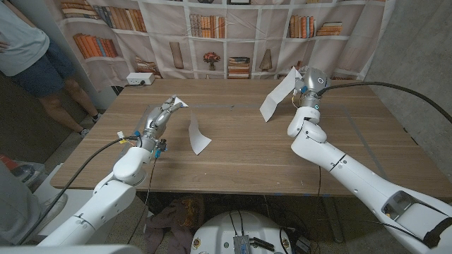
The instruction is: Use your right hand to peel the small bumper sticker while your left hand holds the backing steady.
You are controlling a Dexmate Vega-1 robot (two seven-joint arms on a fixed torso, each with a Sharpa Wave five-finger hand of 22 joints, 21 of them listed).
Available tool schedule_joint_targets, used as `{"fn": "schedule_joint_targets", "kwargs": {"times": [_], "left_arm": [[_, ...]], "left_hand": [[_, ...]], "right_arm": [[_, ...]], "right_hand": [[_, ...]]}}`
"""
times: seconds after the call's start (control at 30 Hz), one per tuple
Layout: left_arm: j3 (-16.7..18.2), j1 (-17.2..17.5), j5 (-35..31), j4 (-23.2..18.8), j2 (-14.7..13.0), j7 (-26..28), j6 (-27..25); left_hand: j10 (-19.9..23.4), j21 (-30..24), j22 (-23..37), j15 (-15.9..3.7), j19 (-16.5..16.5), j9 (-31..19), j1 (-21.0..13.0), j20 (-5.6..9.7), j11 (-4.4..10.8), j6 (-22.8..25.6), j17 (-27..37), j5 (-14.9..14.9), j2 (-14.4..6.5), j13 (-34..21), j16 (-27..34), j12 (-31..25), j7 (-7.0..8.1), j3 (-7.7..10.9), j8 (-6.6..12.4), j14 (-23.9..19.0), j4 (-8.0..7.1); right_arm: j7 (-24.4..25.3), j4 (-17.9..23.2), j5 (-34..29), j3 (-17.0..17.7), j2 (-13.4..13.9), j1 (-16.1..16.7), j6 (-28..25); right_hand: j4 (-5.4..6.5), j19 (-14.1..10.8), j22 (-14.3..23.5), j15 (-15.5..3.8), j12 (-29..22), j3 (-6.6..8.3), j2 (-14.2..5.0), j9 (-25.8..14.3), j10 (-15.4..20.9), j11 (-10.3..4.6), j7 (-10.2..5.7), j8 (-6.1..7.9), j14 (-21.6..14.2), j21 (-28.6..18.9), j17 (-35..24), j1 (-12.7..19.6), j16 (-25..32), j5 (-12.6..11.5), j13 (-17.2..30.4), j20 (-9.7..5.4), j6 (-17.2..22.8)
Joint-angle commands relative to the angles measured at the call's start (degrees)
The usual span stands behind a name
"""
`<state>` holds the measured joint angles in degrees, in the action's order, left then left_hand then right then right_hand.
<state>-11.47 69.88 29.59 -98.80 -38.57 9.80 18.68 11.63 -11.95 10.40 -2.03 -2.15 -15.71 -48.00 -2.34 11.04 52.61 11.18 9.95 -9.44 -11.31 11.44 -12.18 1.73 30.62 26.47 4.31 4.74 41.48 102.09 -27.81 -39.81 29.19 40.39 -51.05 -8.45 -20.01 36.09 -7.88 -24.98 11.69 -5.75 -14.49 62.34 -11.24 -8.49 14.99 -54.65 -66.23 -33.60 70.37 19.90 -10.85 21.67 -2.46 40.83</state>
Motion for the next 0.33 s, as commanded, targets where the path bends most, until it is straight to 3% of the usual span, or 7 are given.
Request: {"fn": "schedule_joint_targets", "kwargs": {"times": [0.03, 0.33], "left_arm": [[-2.01, -3.46, 1.23, 3.51, 0.32, -5.05, 2.64], [-2.31, -2.20, 0.97, 1.96, 0.32, -3.12, 1.67]], "left_hand": [[0.24, 0.04, 0.10, -1.84, -0.10, -0.05, 0.16, 0.19, 0.23, 0.31, 0.17, -0.01, 0.29, -0.08, 0.00, 0.03, 0.07, 0.37, -0.11, 0.50, -0.08], [0.35, 0.05, 0.10, -1.83, -0.12, -0.03, 0.27, 0.20, -0.02, 0.48, 0.16, -0.01, 0.31, -0.08, -0.01, 0.02, 0.03, 0.46, -0.10, 0.53, -0.03]], "right_arm": [[-0.56, 1.56, -2.09, -2.79, -0.65, -0.21, -0.07], [-0.74, -1.42, -1.62, -2.99, -1.87, -1.40, 2.95]], "right_hand": [[0.02, 0.32, 0.04, -6.04, 0.12, 0.33, 0.26, -0.19, 0.44, -0.14, -0.47, -0.26, -0.52, -0.17, -0.20, -0.04, -0.03, -0.56, 0.30, -7.82, 0.26], [0.00, 0.33, -0.15, -6.04, 0.17, 0.37, 0.25, -0.19, 0.47, -0.16, -0.54, -0.28, -0.53, -0.25, -0.25, -0.02, -0.10, -0.57, 0.32, -7.87, 0.27]]}}
